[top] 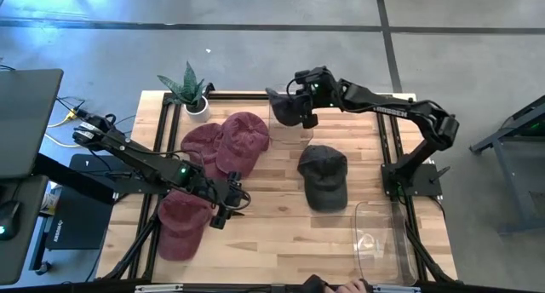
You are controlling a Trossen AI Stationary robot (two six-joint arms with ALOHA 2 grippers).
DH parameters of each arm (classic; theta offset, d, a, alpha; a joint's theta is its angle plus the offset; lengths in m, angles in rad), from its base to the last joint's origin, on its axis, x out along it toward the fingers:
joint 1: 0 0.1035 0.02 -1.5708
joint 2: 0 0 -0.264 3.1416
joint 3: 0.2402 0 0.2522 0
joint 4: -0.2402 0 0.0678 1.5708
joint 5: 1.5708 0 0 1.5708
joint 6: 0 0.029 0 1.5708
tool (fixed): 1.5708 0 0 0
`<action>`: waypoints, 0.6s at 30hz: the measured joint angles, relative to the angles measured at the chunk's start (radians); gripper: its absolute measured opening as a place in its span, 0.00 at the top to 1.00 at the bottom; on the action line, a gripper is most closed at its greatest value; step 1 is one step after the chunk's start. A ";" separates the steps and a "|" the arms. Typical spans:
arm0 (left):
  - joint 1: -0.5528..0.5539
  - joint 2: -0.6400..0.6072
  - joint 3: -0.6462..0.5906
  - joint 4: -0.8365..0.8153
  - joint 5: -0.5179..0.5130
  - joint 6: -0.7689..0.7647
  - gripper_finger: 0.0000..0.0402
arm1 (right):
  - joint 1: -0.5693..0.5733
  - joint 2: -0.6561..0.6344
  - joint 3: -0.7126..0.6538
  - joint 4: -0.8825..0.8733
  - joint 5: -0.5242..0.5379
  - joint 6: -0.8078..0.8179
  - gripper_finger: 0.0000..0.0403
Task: Pick & Place hat
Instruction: Put the left black cap into the top transparent bin
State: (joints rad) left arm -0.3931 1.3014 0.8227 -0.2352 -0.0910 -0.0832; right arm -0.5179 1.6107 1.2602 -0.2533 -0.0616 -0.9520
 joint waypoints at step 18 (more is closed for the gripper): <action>0.000 0.000 0.000 -0.010 0.002 0.007 0.44 | -0.055 0.046 0.001 0.057 0.024 0.078 0.83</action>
State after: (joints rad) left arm -0.3931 1.3010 0.8227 -0.2455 -0.0895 -0.0761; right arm -0.5728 1.6569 1.2610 -0.1967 -0.0377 -0.8741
